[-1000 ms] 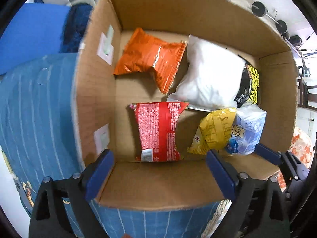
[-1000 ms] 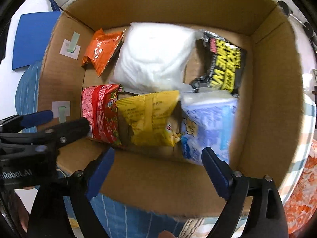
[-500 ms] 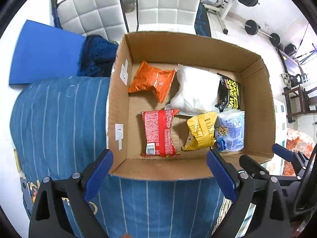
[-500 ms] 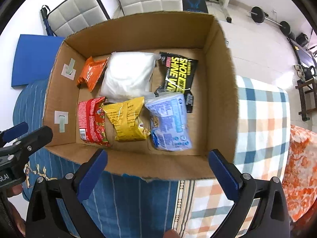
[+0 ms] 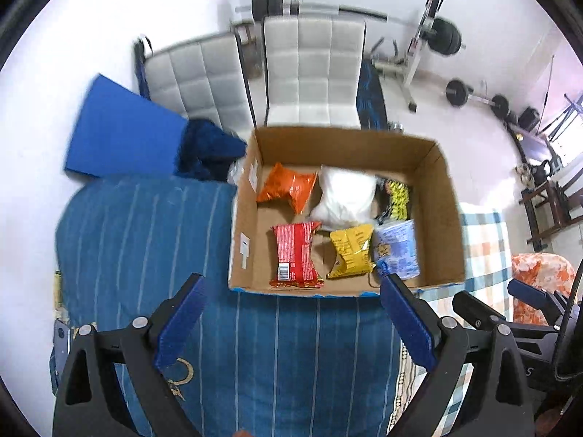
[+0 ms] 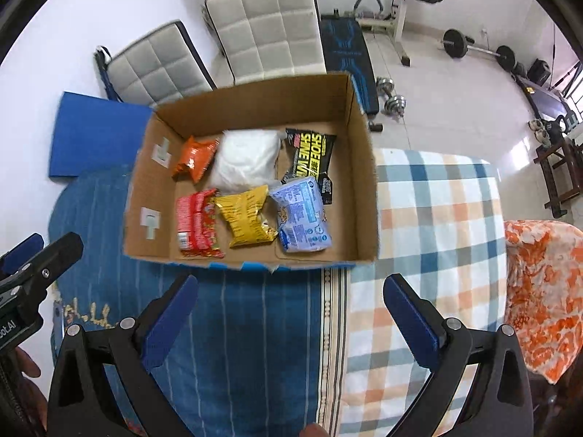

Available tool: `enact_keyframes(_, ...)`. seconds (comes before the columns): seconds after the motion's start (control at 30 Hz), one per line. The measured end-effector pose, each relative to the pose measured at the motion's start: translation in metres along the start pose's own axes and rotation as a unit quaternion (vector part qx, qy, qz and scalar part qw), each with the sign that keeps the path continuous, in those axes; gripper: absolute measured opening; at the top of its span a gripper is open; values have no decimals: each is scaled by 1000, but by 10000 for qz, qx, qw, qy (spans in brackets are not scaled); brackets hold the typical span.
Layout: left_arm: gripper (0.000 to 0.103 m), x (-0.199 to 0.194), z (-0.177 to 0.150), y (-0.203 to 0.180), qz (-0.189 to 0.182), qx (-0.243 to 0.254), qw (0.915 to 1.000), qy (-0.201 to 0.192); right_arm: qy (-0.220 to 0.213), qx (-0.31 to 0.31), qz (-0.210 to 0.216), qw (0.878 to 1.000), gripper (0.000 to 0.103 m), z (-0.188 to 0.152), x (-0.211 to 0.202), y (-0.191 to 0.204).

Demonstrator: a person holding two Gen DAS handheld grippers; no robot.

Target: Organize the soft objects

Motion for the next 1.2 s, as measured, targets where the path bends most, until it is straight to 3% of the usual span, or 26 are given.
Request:
enact_keyframes(0.27,97,-90,-47,-3,-57,70,9985,-546,-763,-105,-116,9970,103,-61,-104,8)
enact_keyframes(0.47,97,-136,-82,-3,-113,47,9978,-655,-1134,-147,-94,9934,103,-110,-167,15)
enact_keyframes(0.7,97,-179,-100,7,-330,-165,9967,-725,-1378,-193,27,9903,103,-147,-224,24)
enact_keyframes(1.0,97,-227,-119,18,-338,-181,9936,-1060,-1542,-419,99,9871,103,-179,-270,40)
enact_keyframes(1.2,97,-241,-125,15,-319,-96,9921,-1213,-1604,-416,5,9862,103,-183,-281,41)
Point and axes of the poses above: each gripper's, at about its wrist camera, not at the fingertips, and x roughly the way its jaws point, y to its left, z to its top, the point moved 1 cm from there along x, roughly the way its jaws point, and after that the axes turned 5 degrees about -x, right-handed, at the moved point
